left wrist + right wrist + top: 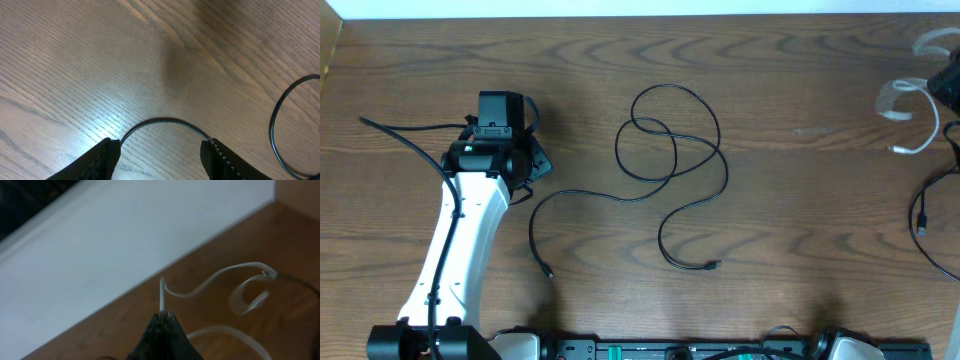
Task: Untangle cables
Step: 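Carry the white cable far right and drop it at the table edge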
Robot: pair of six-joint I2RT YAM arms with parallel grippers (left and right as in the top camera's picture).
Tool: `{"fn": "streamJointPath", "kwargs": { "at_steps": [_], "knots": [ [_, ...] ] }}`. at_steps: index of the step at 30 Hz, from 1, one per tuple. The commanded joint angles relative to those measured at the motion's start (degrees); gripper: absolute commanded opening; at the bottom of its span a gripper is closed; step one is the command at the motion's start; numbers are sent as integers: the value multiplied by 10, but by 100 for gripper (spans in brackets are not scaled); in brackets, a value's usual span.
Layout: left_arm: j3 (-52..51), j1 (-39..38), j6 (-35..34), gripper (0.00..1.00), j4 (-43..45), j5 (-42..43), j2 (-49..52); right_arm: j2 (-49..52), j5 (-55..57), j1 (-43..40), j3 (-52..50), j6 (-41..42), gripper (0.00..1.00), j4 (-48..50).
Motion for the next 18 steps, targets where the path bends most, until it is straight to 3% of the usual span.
{"fn": "streamJointPath", "kwargs": {
  "at_steps": [1,8,18],
  "knots": [
    [14,2,-8,57,0,-1,-4,13,19,7,0,6,1,-38],
    [14,2,-8,57,-2,-1,-4,61,60,13,0,-12,1,-109],
    [14,2,-7,57,-2,-1,-4,84,187,-10,0,-12,1,-53]
  ]
}}
